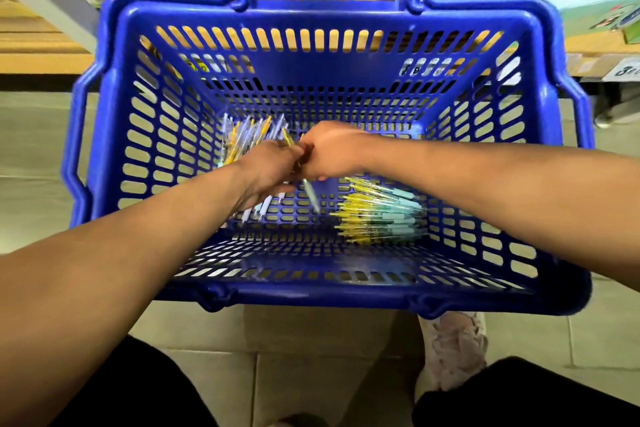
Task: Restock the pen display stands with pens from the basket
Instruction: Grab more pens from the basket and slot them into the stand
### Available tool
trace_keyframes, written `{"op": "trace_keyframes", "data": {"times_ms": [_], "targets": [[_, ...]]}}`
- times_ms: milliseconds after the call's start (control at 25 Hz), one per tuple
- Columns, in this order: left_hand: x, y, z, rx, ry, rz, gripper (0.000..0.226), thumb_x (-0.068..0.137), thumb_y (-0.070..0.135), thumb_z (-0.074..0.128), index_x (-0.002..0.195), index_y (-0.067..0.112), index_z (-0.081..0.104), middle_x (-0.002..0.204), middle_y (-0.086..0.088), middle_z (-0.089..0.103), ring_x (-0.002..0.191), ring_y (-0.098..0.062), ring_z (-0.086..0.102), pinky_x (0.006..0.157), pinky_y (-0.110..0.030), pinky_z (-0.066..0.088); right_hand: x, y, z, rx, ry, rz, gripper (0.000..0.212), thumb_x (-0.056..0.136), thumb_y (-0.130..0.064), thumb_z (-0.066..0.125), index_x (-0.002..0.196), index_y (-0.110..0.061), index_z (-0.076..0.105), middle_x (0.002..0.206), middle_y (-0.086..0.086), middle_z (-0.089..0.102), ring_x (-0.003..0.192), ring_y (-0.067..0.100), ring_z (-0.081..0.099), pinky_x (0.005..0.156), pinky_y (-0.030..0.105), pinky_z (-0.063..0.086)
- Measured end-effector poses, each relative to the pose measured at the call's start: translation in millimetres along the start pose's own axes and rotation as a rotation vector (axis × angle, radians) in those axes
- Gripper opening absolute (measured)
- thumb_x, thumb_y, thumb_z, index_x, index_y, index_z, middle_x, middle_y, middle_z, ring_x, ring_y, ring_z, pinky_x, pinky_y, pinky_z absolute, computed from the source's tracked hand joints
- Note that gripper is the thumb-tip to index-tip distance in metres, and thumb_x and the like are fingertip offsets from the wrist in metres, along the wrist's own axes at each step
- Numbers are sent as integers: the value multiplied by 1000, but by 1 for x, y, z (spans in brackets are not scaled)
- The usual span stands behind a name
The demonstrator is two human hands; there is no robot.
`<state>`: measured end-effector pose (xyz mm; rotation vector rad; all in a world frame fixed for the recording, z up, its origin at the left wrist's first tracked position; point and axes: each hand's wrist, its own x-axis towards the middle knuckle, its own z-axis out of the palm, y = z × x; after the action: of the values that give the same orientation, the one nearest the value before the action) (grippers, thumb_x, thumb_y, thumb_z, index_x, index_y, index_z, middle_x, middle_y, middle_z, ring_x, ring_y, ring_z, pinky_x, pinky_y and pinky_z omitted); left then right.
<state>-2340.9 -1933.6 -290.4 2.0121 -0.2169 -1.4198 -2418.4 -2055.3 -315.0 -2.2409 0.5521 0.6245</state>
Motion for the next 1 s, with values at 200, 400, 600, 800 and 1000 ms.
{"op": "trace_keyframes", "data": {"times_ms": [200,400,600,800,1000], "targets": [[6,3,-13,5,201,69,26,107,27,49,113,4,61,109,-19,73,96,-35,73,86,-50,61,-1,12,-4,23,-194,85,33,91,-39,73,112,-14,73,96,-1,76,89,15,73,81,27,58],[-1,2,-10,-32,101,36,28,109,21,43,124,-1,51,86,-10,72,52,-15,56,50,-29,46,-20,45,17,-544,-253,328,33,93,-2,60,126,-4,61,94,6,57,87,21,61,78,26,55],[0,2,-9,-17,94,34,34,107,24,50,128,-3,53,82,-5,67,57,-15,46,46,-26,39,-22,43,16,-559,-225,273,23,94,1,59,115,-2,64,95,8,59,83,23,62,75,27,54],[-6,2,-8,-138,50,41,40,108,30,47,134,0,51,114,-19,67,80,-24,65,76,-39,61,-10,33,-14,-268,-112,221,23,89,-35,75,98,-15,72,94,-2,71,85,17,66,75,29,52],[-8,5,-7,-220,8,51,28,108,38,42,113,14,56,109,-16,66,87,-32,67,86,-55,57,-3,0,-18,659,-9,166,10,89,-21,77,88,-11,75,75,3,77,67,7,73,60,15,57]]}}
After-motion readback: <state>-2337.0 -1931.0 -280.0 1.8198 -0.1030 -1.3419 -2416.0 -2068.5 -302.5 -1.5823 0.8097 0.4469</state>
